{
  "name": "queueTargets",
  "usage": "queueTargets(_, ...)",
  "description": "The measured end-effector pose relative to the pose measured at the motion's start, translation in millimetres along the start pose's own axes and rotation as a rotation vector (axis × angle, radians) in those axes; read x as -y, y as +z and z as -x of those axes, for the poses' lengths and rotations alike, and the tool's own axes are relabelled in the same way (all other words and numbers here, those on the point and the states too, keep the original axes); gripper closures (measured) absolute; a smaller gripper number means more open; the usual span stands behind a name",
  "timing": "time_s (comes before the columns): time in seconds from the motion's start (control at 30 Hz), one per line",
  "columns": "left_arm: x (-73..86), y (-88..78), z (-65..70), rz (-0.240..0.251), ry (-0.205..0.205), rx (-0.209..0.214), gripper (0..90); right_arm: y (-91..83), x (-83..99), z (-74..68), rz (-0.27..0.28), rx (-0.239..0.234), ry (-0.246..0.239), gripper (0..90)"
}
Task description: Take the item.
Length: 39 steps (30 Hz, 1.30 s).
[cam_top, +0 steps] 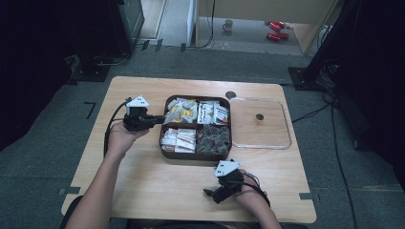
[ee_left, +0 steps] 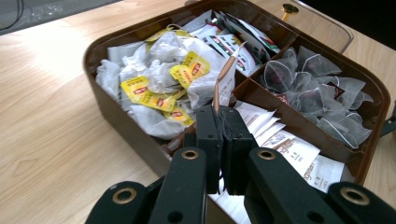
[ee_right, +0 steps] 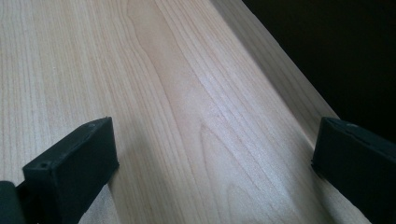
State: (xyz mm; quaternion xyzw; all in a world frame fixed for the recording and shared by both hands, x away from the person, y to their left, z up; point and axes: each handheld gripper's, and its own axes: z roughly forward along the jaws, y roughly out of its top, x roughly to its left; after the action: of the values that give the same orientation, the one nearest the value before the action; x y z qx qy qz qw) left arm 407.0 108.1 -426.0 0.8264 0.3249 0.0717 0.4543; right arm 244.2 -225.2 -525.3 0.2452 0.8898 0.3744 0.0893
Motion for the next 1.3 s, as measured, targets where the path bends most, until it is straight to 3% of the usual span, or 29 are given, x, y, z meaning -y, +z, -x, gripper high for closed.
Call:
queueTargets(0.3, 4.8, -12.4, -5.5, 0.004, -0.012, -0.023, 89.0, 0.0, 0.0, 0.0, 0.000, 0.000, 0.000, 0.0)
queueTargets(0.7, 19.1, -28.3, -21.6, -0.005, -0.068, -0.058, 89.0, 0.1, -0.1, 0.1, 0.000, -0.001, -0.001, 0.0)
queueTargets(0.8, 23.8, -28.3, -26.0, -0.021, -0.072, -0.086, 89.0, 0.1, -0.1, 0.2, 0.000, -0.001, -0.001, 0.0)
queueTargets(1.3, 42.5, -13.4, -49.1, -0.098, -0.127, -0.134, 88.7, 0.3, -0.2, 0.3, 0.002, -0.003, -0.003, 0.0)
